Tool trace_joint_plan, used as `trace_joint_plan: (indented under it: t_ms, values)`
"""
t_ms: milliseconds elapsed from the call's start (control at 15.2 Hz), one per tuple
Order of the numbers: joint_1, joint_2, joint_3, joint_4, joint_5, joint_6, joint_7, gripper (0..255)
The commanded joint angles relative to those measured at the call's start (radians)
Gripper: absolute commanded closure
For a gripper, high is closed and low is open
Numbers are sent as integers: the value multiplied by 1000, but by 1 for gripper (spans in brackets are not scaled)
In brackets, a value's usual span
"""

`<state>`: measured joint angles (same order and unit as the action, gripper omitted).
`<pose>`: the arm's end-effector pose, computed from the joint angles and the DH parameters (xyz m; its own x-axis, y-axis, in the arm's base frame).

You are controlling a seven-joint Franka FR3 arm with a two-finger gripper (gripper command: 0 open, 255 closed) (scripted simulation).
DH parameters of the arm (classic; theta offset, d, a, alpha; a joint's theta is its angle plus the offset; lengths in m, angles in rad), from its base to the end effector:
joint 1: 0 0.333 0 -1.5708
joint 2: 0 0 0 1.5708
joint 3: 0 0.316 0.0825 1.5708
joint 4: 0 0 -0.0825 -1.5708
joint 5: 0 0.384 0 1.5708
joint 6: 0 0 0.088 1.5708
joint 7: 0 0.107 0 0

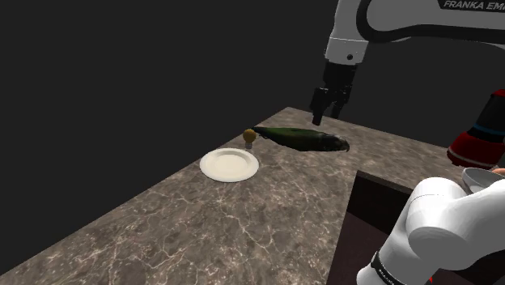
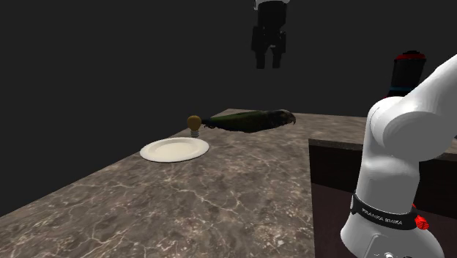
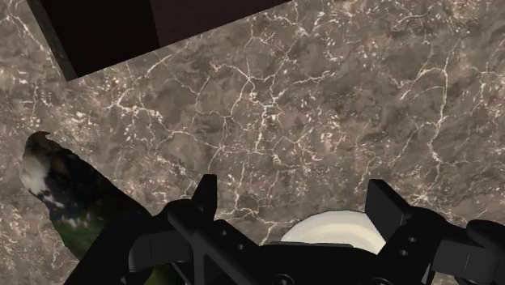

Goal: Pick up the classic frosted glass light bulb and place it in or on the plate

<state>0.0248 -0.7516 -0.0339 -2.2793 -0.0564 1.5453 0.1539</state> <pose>0.3145 -0.0126 0.6136 0.9877 -0.1550 0.0222 -0.1556 -0.9874 0.0301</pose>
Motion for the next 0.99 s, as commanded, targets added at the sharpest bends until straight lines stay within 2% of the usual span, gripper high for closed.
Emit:
trace_joint_plan:
  t_ms: [0, 462, 924]
  values:
    - [0, 0, 0, 0, 0, 0, 0, 0]
    - [-9, 220, -37, 38, -3, 193, -13, 0]
    - [-15, 465, -73, 142, 14, 344, -33, 0]
